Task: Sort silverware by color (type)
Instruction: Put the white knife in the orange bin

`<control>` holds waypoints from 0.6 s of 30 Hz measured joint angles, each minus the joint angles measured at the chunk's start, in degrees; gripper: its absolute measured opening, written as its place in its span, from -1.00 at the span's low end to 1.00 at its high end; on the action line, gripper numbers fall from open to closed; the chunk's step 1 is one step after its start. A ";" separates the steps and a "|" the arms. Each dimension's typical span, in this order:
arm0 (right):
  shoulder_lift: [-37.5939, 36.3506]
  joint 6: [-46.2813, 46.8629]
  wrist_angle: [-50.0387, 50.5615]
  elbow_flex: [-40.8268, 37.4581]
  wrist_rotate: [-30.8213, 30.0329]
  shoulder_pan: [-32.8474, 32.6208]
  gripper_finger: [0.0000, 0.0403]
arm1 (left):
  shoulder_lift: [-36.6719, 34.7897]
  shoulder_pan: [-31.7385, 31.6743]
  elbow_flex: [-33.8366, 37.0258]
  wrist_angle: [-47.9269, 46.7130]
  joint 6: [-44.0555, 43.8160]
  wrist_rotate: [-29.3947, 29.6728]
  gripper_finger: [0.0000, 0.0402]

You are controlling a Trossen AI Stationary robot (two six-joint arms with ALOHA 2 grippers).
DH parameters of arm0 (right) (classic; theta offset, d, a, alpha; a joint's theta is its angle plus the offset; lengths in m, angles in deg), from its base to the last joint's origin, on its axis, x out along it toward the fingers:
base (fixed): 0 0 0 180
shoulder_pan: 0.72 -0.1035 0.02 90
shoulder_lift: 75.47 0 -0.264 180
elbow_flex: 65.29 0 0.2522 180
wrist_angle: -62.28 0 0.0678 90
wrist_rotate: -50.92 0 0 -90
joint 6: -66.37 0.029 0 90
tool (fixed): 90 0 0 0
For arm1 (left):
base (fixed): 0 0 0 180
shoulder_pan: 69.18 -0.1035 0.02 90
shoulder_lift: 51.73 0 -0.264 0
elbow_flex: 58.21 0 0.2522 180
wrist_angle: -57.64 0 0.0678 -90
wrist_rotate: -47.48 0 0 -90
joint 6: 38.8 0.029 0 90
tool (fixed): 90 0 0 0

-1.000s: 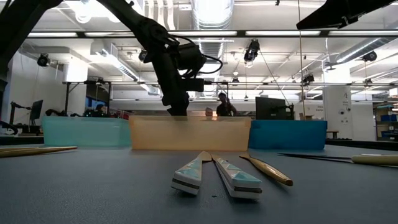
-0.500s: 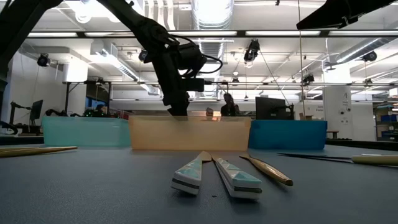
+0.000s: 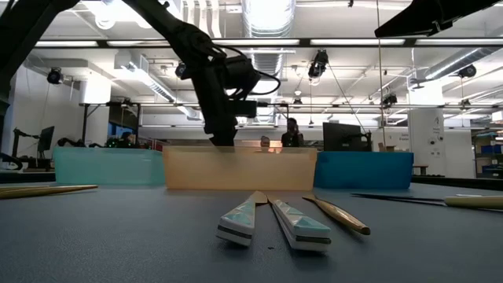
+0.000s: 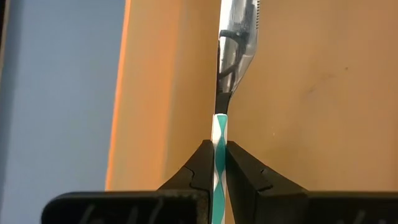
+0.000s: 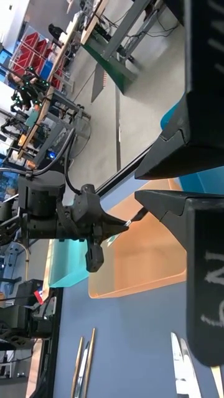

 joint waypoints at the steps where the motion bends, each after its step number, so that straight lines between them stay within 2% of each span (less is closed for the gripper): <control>1: 0.00 -0.01 -0.01 0.00 0.00 -0.01 -0.85 | 0.00 0.00 0.00 -0.40 -0.09 0.00 -0.95; 18: -0.02 -0.15 -0.02 0.00 -0.01 0.01 -0.85 | 0.22 0.00 0.00 -1.46 -0.33 0.12 -0.89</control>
